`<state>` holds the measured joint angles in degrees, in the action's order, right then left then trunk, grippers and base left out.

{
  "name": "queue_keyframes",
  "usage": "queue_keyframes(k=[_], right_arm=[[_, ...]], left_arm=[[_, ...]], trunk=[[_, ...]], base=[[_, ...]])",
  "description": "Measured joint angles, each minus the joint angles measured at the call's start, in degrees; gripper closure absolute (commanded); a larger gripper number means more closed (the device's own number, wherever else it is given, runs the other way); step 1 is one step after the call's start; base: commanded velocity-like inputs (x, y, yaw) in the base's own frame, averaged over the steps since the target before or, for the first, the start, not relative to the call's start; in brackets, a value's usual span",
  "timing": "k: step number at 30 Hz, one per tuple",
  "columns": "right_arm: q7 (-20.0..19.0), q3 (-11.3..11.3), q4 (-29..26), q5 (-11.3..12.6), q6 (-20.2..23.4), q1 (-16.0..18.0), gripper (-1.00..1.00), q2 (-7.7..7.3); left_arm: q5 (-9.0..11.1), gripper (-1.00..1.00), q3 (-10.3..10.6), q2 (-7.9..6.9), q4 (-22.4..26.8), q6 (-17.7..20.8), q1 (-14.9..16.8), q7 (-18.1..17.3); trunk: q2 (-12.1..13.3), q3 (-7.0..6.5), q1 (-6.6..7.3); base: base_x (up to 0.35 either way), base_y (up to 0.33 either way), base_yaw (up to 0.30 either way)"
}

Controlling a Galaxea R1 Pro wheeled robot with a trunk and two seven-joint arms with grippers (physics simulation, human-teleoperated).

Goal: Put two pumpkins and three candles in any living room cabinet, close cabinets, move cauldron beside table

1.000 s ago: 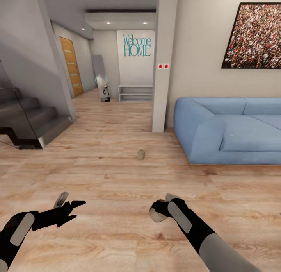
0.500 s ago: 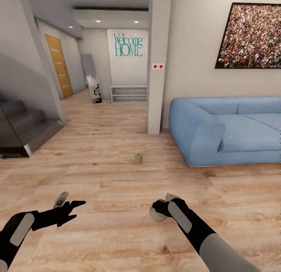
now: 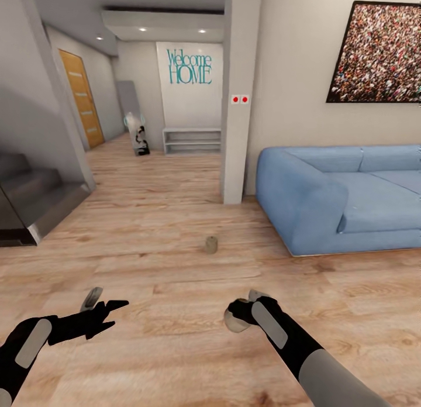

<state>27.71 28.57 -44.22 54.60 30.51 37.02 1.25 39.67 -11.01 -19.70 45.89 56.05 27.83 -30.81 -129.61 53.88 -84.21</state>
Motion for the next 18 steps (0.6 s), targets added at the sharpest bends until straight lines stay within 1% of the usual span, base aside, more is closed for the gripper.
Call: queue_keyframes(k=[4, 15, 18], right_arm=[[-0.02, 0.0, 0.04, -0.03, 0.01, 0.0, 1.0, 0.0], [-0.03, 0.01, 0.01, -0.01, 0.0, 0.01, 1.0, 0.01], [-0.03, 0.0, 0.04, 0.0, 0.0, 0.0, 1.0, 0.0]], left_arm=[[0.0, -1.0, 0.02, 0.01, 0.0, 0.0, 0.0, 0.0], [0.0, -1.0, 0.06, 0.0, 0.01, 0.0, -0.01, 0.0], [0.0, -1.0, 0.04, -0.02, 0.01, 0.0, 0.0, 0.0]], trunk=[[0.0, 0.0, 0.0], [0.0, 0.01, 0.0], [0.0, 0.01, 0.0]], base=[[0.242, 0.21, -0.185], [0.237, 0.217, -0.02], [0.233, 0.22, -0.11]])
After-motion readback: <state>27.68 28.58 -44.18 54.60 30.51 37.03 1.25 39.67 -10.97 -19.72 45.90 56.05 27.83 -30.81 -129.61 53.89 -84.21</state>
